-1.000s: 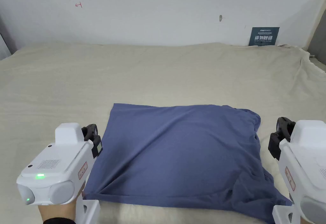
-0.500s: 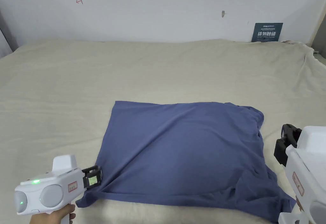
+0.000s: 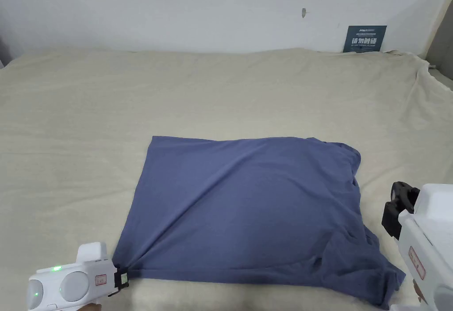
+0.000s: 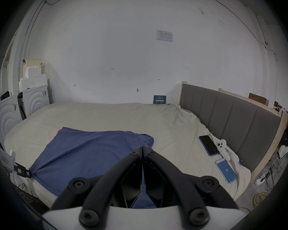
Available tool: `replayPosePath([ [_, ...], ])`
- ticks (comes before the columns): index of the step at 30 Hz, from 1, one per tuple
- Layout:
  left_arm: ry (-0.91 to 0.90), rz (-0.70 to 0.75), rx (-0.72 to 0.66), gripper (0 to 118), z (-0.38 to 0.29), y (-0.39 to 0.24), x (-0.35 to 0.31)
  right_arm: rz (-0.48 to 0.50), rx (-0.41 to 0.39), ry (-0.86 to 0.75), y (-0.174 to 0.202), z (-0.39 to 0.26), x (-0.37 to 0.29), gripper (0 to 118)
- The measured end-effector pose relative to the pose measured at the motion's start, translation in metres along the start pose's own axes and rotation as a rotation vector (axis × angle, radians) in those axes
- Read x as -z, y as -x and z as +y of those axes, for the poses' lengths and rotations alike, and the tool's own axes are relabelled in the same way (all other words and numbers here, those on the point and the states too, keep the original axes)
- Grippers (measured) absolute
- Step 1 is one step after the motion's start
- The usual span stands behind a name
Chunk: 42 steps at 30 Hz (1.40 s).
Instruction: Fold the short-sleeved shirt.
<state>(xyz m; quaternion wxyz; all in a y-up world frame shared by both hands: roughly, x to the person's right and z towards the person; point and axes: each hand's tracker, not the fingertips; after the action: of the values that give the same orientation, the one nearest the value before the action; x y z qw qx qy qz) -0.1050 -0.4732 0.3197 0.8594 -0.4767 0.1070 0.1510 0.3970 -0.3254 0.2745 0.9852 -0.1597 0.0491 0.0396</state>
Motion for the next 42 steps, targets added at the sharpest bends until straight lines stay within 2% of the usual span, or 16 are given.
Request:
replayPosePath([
  [1,-0.012,0.029,0.005,5,-0.001,-0.003,-0.001,0.0,0.003,0.007,-0.002,-0.002,0.0,0],
  [6,-0.051,0.043,0.07,2,-0.003,-0.007,-0.01,0.014,0.046,0.157,-0.019,-0.025,0.014,2],
  [7,-0.061,0.044,0.076,2,-0.002,-0.007,-0.013,0.025,0.051,0.212,-0.022,-0.032,0.019,11],
  [8,-0.069,0.04,0.082,2,-0.002,-0.008,-0.015,0.036,0.066,0.266,-0.024,-0.041,0.024,26],
  [10,-0.083,0.035,0.089,2,0.001,-0.009,-0.021,0.046,0.083,0.375,-0.029,-0.059,0.033,68],
  [11,-0.089,0.03,0.09,2,0.002,-0.009,-0.023,0.051,0.093,0.413,-0.03,-0.07,0.037,78],
  [12,-0.095,0.027,0.092,2,0.003,-0.01,-0.025,0.047,0.097,0.446,-0.031,-0.08,0.04,79],
  [17,-0.113,0.025,0.105,2,0.006,-0.014,-0.03,0.039,0.131,0.587,-0.031,-0.118,0.05,78],
  [21,-0.112,0.023,0.103,2,0.007,-0.013,-0.029,0.044,0.148,0.623,-0.025,-0.131,0.052,73],
  [23,-0.111,0.023,0.1,2,0.006,-0.013,-0.029,0.049,0.144,0.635,-0.025,-0.136,0.053,66],
  [24,-0.11,0.022,0.097,2,0.006,-0.013,-0.028,0.053,0.148,0.645,-0.024,-0.137,0.054,57],
  [26,-0.111,0.021,0.093,2,0.005,-0.012,-0.027,0.071,0.158,0.64,-0.024,-0.137,0.053,18],
  [27,-0.113,0.022,0.09,2,0.004,-0.011,-0.028,0.08,0.158,0.631,-0.022,-0.135,0.052,5],
  [31,-0.121,0.012,0.068,2,0.005,-0.008,-0.029,0.093,0.114,0.579,-0.026,-0.121,0.046,5],
  [36,-0.155,-0.009,0.042,2,0.022,-0.006,-0.037,0.117,0.12,0.462,-0.03,-0.078,0.04,5],
  [42,-0.211,-0.003,0.056,2,0.069,-0.012,-0.037,0.135,0.098,0.387,-0.03,-0.029,0.076,5],
])
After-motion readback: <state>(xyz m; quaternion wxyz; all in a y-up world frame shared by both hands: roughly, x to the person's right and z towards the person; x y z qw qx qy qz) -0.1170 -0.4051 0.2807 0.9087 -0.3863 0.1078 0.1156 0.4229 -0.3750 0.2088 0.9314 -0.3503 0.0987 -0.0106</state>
